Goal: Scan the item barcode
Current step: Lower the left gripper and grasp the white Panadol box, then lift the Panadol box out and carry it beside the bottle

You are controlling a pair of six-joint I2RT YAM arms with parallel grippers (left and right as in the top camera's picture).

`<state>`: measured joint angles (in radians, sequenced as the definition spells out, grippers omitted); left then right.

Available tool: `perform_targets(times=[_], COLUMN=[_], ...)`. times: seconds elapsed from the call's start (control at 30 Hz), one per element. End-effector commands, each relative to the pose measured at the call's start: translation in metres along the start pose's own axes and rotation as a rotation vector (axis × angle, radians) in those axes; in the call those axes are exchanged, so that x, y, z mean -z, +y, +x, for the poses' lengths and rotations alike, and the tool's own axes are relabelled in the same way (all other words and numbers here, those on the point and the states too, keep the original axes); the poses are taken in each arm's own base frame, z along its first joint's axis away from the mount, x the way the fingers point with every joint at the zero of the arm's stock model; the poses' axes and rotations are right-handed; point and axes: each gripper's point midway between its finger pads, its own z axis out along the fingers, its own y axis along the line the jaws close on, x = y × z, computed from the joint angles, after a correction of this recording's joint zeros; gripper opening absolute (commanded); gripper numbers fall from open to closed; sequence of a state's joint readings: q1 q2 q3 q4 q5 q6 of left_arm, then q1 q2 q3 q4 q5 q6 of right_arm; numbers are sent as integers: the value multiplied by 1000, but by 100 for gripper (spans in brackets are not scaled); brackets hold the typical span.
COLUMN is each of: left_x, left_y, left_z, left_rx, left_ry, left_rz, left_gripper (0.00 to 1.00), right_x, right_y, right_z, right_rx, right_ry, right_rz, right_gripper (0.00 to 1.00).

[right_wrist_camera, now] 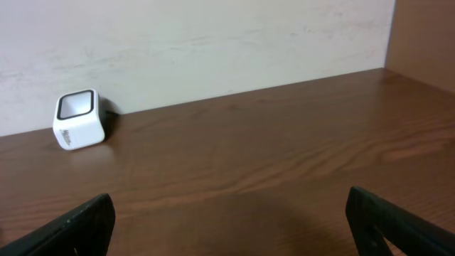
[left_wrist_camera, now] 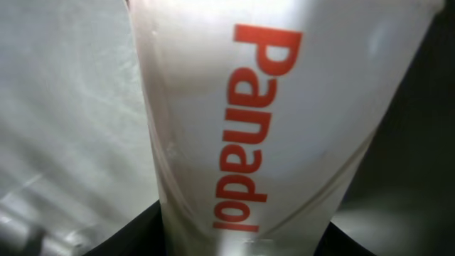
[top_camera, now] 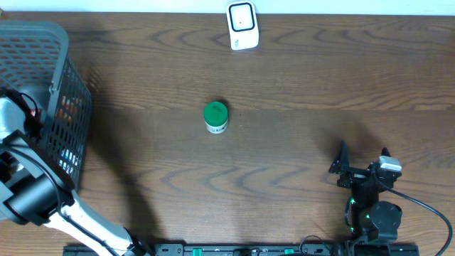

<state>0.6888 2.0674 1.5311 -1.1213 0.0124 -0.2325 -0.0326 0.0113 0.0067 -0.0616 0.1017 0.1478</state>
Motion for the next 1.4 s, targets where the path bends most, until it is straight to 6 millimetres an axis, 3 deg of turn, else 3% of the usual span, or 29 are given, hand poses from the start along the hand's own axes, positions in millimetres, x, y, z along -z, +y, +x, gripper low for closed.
perform_targets(times=[0.0,0.33,0.73,0.97,1.2,1.27,1.37], left_x=[22,135,238,315,397,408,410], left_y=[1,-1,-2,-37,-80,-93,-113], left_z=[-16,-38,-26,2,60,79,101], left_rx=[8,21,69,59,-93,-153,-226], left_ry=[-35,-247,-547,-692,-747,-737,-705], left_rz=[-14,52,212,575,971,1031,1053], left_gripper=[52,48,48,48,49,49,49], right_x=[0,0,0,0,0,0,0], right_y=[-2,-2,-2,-2,-2,-2,-2], right_z=[0,0,0,0,0,0,0], right_rx=[11,11,11,11,11,11,11], right_ry=[-1,-1,-1,-1,-1,-1,-1], right_rz=[8,8,8,8,8,8,8], right_gripper=[99,99,99,99,99,99,99])
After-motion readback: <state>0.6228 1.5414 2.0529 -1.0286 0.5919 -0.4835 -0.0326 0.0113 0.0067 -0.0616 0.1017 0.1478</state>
